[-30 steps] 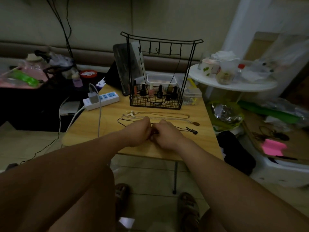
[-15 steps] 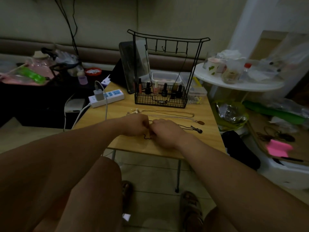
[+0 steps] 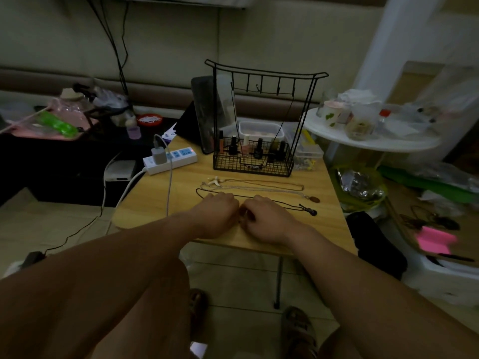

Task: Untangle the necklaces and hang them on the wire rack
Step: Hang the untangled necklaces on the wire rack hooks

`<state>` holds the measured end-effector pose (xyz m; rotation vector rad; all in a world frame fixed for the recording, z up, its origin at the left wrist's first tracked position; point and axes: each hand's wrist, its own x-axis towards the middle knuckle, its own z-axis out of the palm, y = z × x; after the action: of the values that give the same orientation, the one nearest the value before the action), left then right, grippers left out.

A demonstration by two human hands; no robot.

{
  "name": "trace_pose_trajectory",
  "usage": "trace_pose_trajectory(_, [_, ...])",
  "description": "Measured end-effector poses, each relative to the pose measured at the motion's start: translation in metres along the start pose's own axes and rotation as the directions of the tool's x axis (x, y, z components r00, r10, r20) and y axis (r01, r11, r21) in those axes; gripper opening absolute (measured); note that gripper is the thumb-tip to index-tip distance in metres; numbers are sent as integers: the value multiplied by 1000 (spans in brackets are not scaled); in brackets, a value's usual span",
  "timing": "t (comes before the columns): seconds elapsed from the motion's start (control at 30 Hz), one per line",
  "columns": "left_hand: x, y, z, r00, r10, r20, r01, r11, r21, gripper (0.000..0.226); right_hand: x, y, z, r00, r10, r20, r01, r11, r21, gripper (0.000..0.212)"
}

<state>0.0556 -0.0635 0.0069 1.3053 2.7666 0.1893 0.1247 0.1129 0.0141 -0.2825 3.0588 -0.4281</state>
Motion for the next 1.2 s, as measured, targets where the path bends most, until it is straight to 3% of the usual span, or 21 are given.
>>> trace_pose_trajectory(0.17, [-1,1,5,995,-52,-85,43,993,-114,15,3,-5,2,999,-40,-29,37,996,-84,15])
trace_pose_trajectory(0.33, [-5,-8,2,999,-10,-31,3,979,-206,19,2,-13,2,999,-45,3,45,978,-204,26])
trace_pose_trajectory(0.43, [-4,-9,-3,1000,-30,0,29,980,-197,13,2,-12,-5,997,75,-30,-74,997,20,19])
trace_pose_trajectory(0.5, [-4,-5,-11,994,-109,-6,102,947,-305,8,3,-13,-17,980,194,-50,-174,948,265,17])
trace_pose_trajectory(0.63, [3,6,-40,955,-295,-16,223,753,-619,3,4,-18,-51,945,325,-38,-241,770,590,21])
trace_pose_trajectory(0.7, [7,11,-62,947,-320,-28,193,636,-747,5,6,-18,-67,938,344,-44,-214,675,706,20])
trace_pose_trajectory(0.77, [11,13,-85,949,-314,-21,166,556,-814,10,10,-14,-85,934,355,-43,-213,648,731,18])
trace_pose_trajectory(0.93, [18,7,-125,979,-201,37,163,658,-735,14,17,1,-138,949,293,-117,-168,784,597,17])
trace_pose_trajectory(1.03, [21,9,-147,985,-169,-27,96,677,-730,14,17,5,-165,976,219,-10,-190,867,460,18])
trace_pose_trajectory(1.1, [24,15,-163,987,-139,-81,42,706,-707,15,17,0,-179,984,153,95,-179,878,443,24])
trace_pose_trajectory(1.2, [31,26,-187,985,-103,-139,-13,755,-655,14,20,-11,-197,987,95,130,-145,877,459,24])
